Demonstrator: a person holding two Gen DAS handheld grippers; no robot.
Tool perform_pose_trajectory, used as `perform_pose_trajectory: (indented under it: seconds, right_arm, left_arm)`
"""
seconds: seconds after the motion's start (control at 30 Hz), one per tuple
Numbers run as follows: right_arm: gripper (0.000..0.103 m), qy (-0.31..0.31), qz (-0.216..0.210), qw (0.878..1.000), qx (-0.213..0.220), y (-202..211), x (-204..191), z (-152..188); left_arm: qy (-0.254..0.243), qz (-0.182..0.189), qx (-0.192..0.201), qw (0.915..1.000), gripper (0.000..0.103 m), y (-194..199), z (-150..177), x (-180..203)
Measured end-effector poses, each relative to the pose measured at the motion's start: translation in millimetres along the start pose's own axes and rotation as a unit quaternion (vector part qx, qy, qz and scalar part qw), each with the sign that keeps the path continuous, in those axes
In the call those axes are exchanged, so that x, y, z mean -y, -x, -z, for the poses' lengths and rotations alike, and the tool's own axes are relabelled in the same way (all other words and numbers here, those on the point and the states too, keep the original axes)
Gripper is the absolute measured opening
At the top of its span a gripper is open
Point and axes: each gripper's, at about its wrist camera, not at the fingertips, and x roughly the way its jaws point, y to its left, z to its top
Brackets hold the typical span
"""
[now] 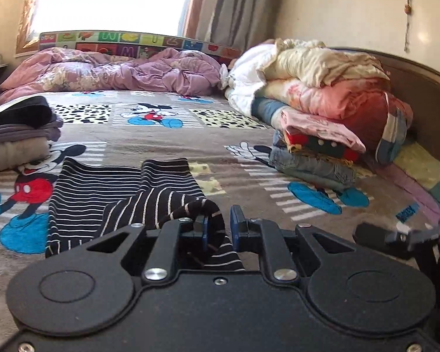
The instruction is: Fold clothes
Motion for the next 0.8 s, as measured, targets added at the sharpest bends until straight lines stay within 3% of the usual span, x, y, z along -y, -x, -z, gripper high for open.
perform_pose_trajectory:
  seconds: [0.17, 0.33, 0.47, 0.53, 0.6, 0.67, 0.73, 0.8]
  right_arm:
    - [0.089, -0.072, -0.014, 0.997, 0.011, -11, 28, -13]
    - [0.092, -0.085, -0.016, 0.996, -0.022, -29, 35, -19]
    - [0.09, -0.059, -0.011, 0.998, -0.026, -35, 30, -22]
    - [0.083, -0.041, 0.004, 0.999, -0.022, -36, 27, -24]
    - [0.08, -0.024, 0.018, 0.999, -0.02, -38, 25, -25]
    - [0.08, -0.015, 0.029, 0.999, -0.021, -40, 23, -24]
    - [0.08, -0.013, 0.033, 0.999, -0.026, -39, 24, -24]
    - [0.081, -0.02, 0.035, 0.999, -0.026, -37, 27, -24]
  left_arm:
    - [-0.061, 0.006, -0.025, 0.9978, 0.012, -27, 15, 29]
    - [-0.092, 0.003, -0.051, 0.9944, 0.012, -44, 28, 37]
    - [-0.116, 0.006, -0.068, 0.9909, 0.015, -49, 38, 40]
    - [-0.128, 0.008, -0.073, 0.9891, 0.028, -51, 42, 43]
    - [-0.147, 0.031, -0.075, 0.9858, 0.061, -50, 45, 48]
    - [-0.189, 0.039, -0.069, 0.9788, 0.071, -44, 48, 58]
    - [-0.24, 0.04, -0.063, 0.9678, 0.074, -38, 53, 70]
    - [-0.306, 0.018, -0.059, 0.9499, 0.074, -34, 60, 80]
